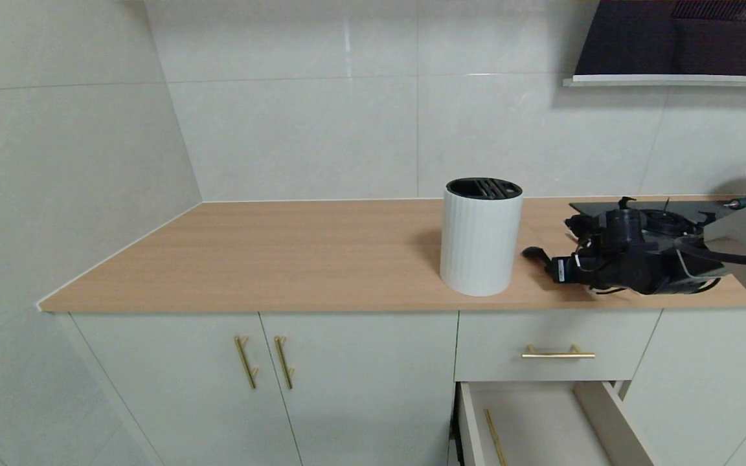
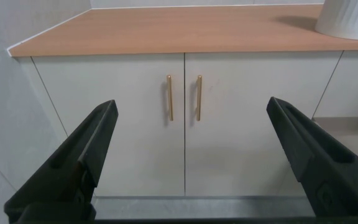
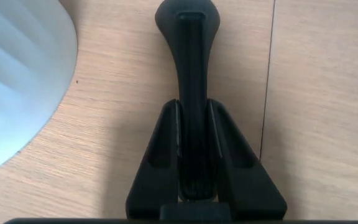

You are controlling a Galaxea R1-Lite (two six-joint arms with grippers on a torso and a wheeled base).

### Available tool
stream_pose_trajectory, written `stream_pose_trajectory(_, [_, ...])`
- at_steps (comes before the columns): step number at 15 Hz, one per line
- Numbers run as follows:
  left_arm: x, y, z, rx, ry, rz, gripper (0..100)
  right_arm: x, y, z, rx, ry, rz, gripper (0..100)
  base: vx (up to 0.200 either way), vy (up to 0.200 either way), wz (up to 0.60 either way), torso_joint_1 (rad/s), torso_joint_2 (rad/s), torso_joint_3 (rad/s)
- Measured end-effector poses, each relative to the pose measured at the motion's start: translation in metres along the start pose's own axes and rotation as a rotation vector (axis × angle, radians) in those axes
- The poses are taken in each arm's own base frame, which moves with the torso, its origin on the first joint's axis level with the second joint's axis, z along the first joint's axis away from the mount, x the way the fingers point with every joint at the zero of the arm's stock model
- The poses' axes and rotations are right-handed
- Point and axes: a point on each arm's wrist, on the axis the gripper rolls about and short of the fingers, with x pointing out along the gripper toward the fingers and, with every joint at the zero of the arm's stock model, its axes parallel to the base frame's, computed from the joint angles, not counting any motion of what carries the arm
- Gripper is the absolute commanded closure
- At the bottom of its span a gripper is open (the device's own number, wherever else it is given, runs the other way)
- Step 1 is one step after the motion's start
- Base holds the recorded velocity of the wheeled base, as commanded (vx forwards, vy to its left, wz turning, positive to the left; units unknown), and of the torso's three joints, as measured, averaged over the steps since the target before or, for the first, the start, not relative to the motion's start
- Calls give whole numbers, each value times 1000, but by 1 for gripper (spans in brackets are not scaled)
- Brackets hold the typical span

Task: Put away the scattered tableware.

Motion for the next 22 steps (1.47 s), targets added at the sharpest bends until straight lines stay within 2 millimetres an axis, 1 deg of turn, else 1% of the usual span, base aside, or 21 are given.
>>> stream_pose_trajectory(1, [0,0,0,0,0,0,0,-7,1,4,19,3,-13,100,0,0,0,0,0,0])
stream_pose_trajectory(2, [0,0,0,0,0,0,0,-18,3,10,32,3,-22,100,0,0,0,0,0,0])
stream_pose_trajectory(4, [0,0,0,0,0,0,0,-49,8,19,48,4,-26,100,0,0,0,0,0,0])
stream_pose_trajectory(5, [0,0,0,0,0,0,0,-70,12,22,54,11,-25,100,0,0,0,0,0,0])
stream_pose_trajectory(8, [0,0,0,0,0,0,0,-130,23,12,63,51,-23,100,0,0,0,0,0,0])
stream_pose_trajectory(11, [0,0,0,0,0,0,0,-177,35,-5,59,72,-13,100,0,0,0,0,0,0])
stream_pose_trajectory(12, [0,0,0,0,0,0,0,-188,38,-11,57,77,-8,100,0,0,0,0,0,0])
stream_pose_trajectory(14, [0,0,0,0,0,0,0,-211,52,-25,39,90,20,100,0,0,0,0,0,0])
stream_pose_trajectory(16, [0,0,0,0,0,0,0,-226,64,-37,13,102,52,100,0,0,0,0,0,0])
stream_pose_trajectory(18, [0,0,0,0,0,0,0,-243,81,-44,-26,92,100,100,0,0,0,0,0,0])
stream_pose_trajectory(20, [0,0,0,0,0,0,0,-254,85,-47,-41,79,118,100,0,0,0,0,0,0])
stream_pose_trajectory(22, [0,0,0,0,0,0,0,-259,86,-50,-45,76,122,100,0,0,0,-127,288,163])
